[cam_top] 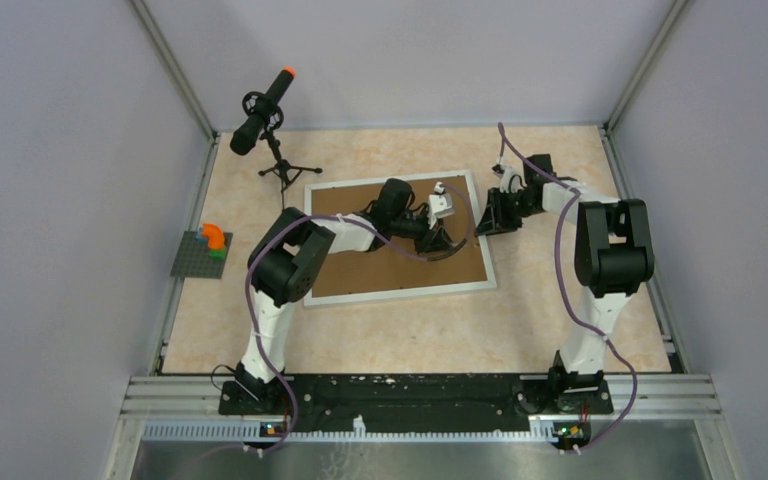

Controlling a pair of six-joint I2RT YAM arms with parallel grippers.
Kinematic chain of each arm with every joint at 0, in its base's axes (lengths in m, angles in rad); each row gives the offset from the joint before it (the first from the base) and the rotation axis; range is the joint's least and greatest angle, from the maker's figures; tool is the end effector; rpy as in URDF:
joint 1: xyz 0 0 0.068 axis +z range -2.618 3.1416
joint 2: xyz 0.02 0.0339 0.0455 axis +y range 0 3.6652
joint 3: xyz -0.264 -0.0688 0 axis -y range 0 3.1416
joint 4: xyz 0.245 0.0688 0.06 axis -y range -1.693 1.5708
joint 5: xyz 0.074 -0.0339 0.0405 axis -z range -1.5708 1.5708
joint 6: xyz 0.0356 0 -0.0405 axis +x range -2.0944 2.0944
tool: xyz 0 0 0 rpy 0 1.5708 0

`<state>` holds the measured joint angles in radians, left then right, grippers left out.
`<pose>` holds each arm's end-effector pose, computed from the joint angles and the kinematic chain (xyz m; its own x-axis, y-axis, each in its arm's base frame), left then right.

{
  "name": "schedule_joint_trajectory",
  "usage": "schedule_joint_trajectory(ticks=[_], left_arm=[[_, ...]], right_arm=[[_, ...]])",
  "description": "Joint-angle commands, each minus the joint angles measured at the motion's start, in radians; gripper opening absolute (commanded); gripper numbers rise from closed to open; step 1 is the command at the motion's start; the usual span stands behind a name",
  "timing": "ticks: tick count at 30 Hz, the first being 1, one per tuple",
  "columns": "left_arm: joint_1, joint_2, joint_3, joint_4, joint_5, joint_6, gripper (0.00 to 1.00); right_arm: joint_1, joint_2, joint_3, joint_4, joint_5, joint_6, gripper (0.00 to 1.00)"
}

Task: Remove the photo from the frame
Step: Release the photo frame item from the photo frame.

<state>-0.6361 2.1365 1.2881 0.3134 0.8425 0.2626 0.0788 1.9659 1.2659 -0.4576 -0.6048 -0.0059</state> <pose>0.3483 -0.2902 0.1424 -0.1594 0.3325 -0.9296 0.9871 0.0701 -0.1441 0.3863 0.0508 0.1506 -0.9113 -0.0768 -0.4046 -0.2977 0.8017 0.5184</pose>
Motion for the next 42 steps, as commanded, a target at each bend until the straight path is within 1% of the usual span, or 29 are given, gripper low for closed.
schedule_joint_trajectory(ticks=[1, 12, 18, 28, 32, 42], left_arm=[[-0.012, 0.019, 0.019, 0.009, -0.072, -0.028, 0.0], [-0.029, -0.008, 0.001, -0.004, -0.146, 0.02, 0.0], [-0.02, -0.043, -0.039, 0.007, -0.138, 0.018, 0.0], [-0.007, -0.035, -0.031, 0.022, -0.129, -0.003, 0.0], [0.002, -0.049, -0.05, 0.008, -0.12, 0.022, 0.0], [0.007, -0.055, -0.059, -0.004, -0.113, 0.021, 0.0]], right_arm=[[0.039, 0.077, -0.038, -0.051, 0.094, -0.039, 0.0], [0.039, 0.076, -0.039, -0.049, 0.094, -0.036, 0.0], [0.039, 0.072, -0.048, -0.047, 0.096, -0.039, 0.0], [0.039, 0.074, -0.038, -0.052, 0.096, -0.041, 0.0], [0.04, 0.07, -0.043, -0.052, 0.096, -0.045, 0.0], [0.039, 0.082, -0.028, -0.056, 0.094, -0.04, 0.0]])
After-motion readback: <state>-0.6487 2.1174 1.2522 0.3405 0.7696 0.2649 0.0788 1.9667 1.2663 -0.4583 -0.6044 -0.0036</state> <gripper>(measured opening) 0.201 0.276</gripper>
